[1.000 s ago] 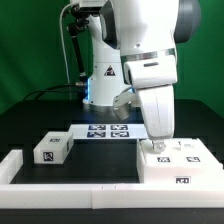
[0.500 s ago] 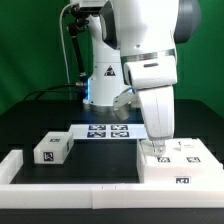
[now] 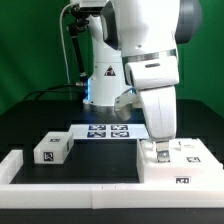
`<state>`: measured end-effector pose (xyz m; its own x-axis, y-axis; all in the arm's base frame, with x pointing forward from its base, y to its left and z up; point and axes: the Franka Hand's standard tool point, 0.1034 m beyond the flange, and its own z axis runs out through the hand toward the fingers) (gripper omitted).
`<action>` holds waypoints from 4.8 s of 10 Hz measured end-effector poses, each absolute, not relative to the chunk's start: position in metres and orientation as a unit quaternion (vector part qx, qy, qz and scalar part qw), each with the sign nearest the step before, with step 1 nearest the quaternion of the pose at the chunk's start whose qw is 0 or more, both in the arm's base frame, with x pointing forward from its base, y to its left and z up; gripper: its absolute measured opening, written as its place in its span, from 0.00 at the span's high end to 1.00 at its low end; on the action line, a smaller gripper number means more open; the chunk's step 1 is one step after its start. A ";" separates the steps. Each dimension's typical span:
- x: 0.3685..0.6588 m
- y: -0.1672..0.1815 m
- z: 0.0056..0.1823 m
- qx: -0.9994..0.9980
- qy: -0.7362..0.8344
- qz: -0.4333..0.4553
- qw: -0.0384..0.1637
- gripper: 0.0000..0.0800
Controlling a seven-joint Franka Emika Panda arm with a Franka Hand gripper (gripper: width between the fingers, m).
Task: Assemble cabinet
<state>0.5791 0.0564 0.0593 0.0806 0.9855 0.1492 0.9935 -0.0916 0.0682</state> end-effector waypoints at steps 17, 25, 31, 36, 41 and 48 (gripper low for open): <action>0.504 0.054 0.068 -0.965 -0.228 -0.118 0.049 0.00; 0.494 0.079 0.056 -0.994 -0.002 -0.093 0.064 0.00; 0.489 0.076 0.031 -0.994 -0.016 -0.100 0.050 0.00; 0.487 0.078 0.011 -0.995 -0.013 -0.089 0.053 0.00; 0.503 0.082 0.006 -0.993 -0.013 -0.099 0.056 0.12; 0.504 0.082 0.004 -0.993 -0.027 -0.104 0.055 0.98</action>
Offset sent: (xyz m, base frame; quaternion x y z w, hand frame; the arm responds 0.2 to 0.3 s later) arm -0.0525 0.0014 0.0211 -0.0677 0.0194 0.1879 0.9797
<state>0.5044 0.0816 0.0041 0.9770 0.0416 0.2091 0.0644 -0.9926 -0.1034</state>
